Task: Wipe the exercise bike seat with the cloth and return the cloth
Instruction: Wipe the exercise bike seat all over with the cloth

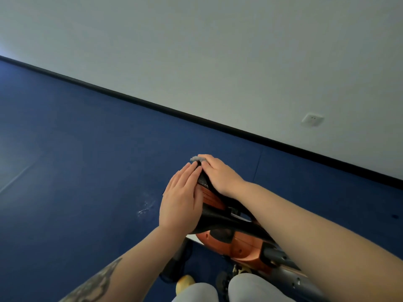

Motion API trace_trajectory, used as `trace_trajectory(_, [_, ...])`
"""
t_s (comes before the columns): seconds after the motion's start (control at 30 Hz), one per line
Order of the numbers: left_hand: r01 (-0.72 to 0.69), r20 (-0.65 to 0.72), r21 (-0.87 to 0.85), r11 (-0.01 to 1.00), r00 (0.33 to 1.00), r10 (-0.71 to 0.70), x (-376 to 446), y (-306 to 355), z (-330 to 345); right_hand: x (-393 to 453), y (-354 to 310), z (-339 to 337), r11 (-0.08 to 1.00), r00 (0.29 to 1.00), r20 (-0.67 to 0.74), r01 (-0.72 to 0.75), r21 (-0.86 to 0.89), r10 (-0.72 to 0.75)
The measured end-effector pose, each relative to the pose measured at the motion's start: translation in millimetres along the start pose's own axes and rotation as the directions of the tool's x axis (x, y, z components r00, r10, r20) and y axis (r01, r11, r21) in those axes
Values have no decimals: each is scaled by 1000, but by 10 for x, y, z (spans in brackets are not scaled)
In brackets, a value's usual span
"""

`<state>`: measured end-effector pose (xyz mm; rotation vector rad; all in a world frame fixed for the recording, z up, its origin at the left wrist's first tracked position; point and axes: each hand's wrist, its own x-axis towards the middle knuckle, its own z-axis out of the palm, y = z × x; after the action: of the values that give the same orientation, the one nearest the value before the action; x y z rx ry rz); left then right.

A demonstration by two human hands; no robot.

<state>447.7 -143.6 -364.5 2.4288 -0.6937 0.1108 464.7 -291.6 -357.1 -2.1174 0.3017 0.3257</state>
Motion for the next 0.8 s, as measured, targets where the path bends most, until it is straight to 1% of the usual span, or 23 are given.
trace_trajectory(0.07, [6,-4,-7,1000,1000,-6,-18,-5,0,-153,110,7,1000,1000,-6,2,3,-2])
trace_trajectory(0.1, [8,-11,-7,1000,1000,-8,-18,-8,-4,-272,200,38,1000,1000,-23,-10,-22,9])
trace_trajectory(0.2, [14,-32,9,1000,999,-14,-11,-6,-5,-486,332,90,973,989,-83,-139,-182,126])
trace_trajectory(0.23, [13,-30,9,1000,999,-13,-11,-7,0,-439,296,84,970,986,-91,-155,-189,140])
trace_trajectory(0.33, [16,-30,6,1000,999,-16,-17,-23,4,-170,80,56,997,995,-58,-79,-21,78])
trace_trajectory(0.4, [14,-29,6,1000,999,-14,-13,-19,8,-75,-7,39,996,993,-83,-86,28,88])
trace_trajectory(0.43, [10,-27,1,1000,1000,-10,-18,-19,10,-92,-3,42,996,991,-101,-90,14,91])
trace_trajectory(0.5, [6,-30,-15,1000,1000,-6,-36,-25,8,-275,79,79,993,991,-111,-81,-88,71])
trace_trajectory(0.57, [14,-28,-27,1000,1000,-15,-40,-40,0,-541,226,107,967,985,-134,-140,-212,113])
trace_trajectory(0.63, [15,-7,-27,1000,1000,-15,-28,-45,8,-697,321,78,939,972,-154,-216,-267,180])
trace_trajectory(0.73, [16,20,-24,1000,1000,-15,-20,-43,7,-532,179,22,920,958,-149,-278,-276,245])
trace_trajectory(0.8, [25,25,-36,999,999,-24,-21,-43,2,-365,8,77,937,949,-178,-293,-187,261])
